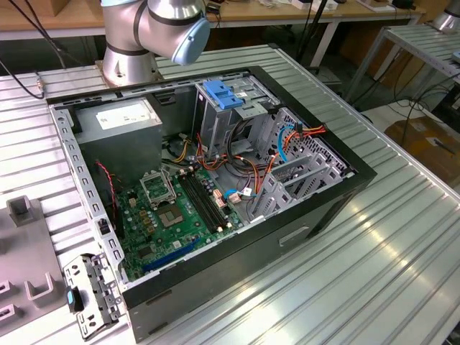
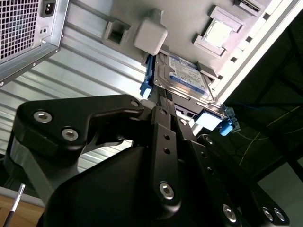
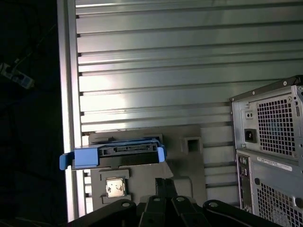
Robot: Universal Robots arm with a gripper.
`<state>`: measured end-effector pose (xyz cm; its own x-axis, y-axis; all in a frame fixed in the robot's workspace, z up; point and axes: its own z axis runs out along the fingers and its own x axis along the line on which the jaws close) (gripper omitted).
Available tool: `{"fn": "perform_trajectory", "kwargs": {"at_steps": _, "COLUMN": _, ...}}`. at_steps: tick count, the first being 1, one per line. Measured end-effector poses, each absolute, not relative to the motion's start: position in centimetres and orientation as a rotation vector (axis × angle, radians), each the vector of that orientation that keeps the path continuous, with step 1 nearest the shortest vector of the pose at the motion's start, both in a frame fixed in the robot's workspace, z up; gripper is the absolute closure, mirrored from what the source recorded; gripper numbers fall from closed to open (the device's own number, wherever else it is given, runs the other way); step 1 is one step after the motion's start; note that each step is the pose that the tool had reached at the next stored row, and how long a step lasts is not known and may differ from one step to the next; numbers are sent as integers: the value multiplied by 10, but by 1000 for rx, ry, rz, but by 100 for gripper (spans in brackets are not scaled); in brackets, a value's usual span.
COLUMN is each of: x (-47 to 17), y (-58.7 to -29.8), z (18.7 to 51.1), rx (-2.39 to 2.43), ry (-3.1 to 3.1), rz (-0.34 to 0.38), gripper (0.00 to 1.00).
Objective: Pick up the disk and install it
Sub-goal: 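Reach for the disk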
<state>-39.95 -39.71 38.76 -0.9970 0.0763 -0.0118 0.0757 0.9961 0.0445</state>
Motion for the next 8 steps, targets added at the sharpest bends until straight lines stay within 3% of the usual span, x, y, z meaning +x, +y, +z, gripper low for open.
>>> {"fn": "perform_trajectory", "kwargs": {"at_steps": 8, "x": -410, "y": -397, "z": 387, "rx": 119, "ry": 3126, "rz": 69, "gripper": 89}}
